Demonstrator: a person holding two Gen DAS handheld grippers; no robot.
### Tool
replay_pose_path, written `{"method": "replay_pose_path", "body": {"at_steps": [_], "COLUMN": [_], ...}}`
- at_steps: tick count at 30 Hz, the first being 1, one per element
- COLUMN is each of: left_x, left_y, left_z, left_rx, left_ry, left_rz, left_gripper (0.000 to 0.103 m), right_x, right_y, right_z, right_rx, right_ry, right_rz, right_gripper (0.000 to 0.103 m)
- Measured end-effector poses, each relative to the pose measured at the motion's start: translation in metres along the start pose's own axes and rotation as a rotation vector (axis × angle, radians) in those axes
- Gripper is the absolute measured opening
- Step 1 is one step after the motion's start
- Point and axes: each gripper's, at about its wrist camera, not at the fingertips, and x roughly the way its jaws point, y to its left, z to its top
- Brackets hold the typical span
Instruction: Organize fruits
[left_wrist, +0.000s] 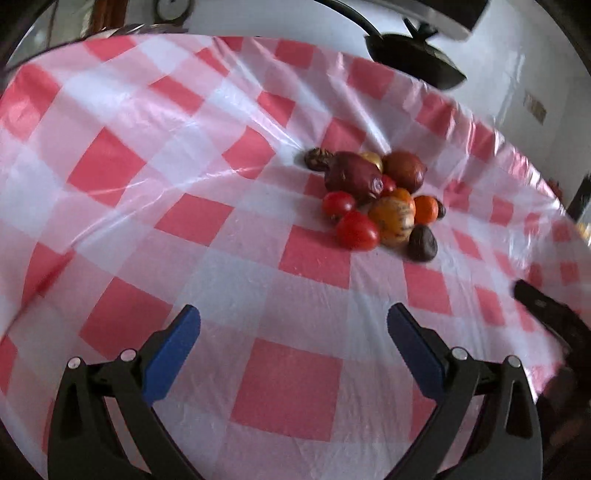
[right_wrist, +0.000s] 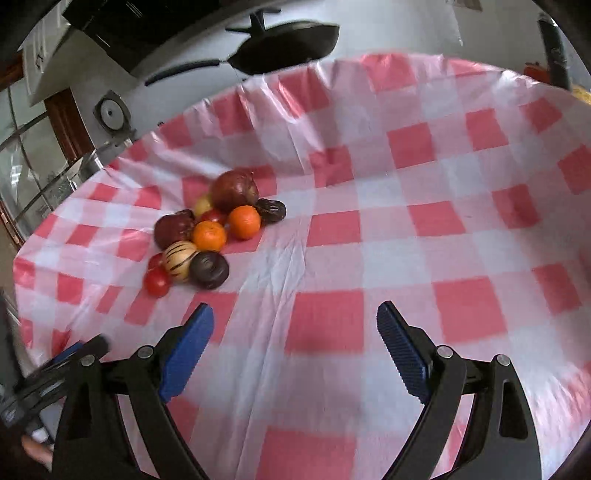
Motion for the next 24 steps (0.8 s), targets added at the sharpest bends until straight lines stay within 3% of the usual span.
{"method": "replay_pose_path", "body": {"at_steps": [2, 7, 9, 11, 15, 24], "left_x": [-0.001, 0.005, 0.005, 0.005, 0.006, 0.003], "left_y": [0.005, 0.008, 0.009, 0.010, 0.009, 0.011], "left_z": [-0.001, -0.001, -0.001, -0.001, -0.001, -0.002], "left_rx": [-0.027, -0.048, -0.053, -0.061, -0.056, -0.058], "left_ry": [0.004, 0.039, 0.039, 0.035, 0.038, 0.030], "left_rz": [-0.018, -0.047, -0.054, -0.057, -0.053, -0.059], "left_gripper": [0.101, 0.101, 0.101, 0.101, 0.101, 0.101], "right_x": [0.022, 0.063, 0.080, 0.095, 0.107, 0.133], "right_y": [0.004, 0.015, 0.018, 0.024, 0.033, 0.038], "right_z": [0.015, 0.047, 0.055, 0.058, 0.064, 0.084], "right_rx": [-0.001, -0.059, -0.089, -0.144, -0.215, -0.221], "right_ry": [0.028, 0.071, 0.110, 0.157, 0.167, 0.161], "right_rz": [0.026, -0.008, -0.063, -0.121, -0.115, -0.080], "right_gripper": [0.077, 0.061, 0.051, 0.049, 0.046, 0.045]}}
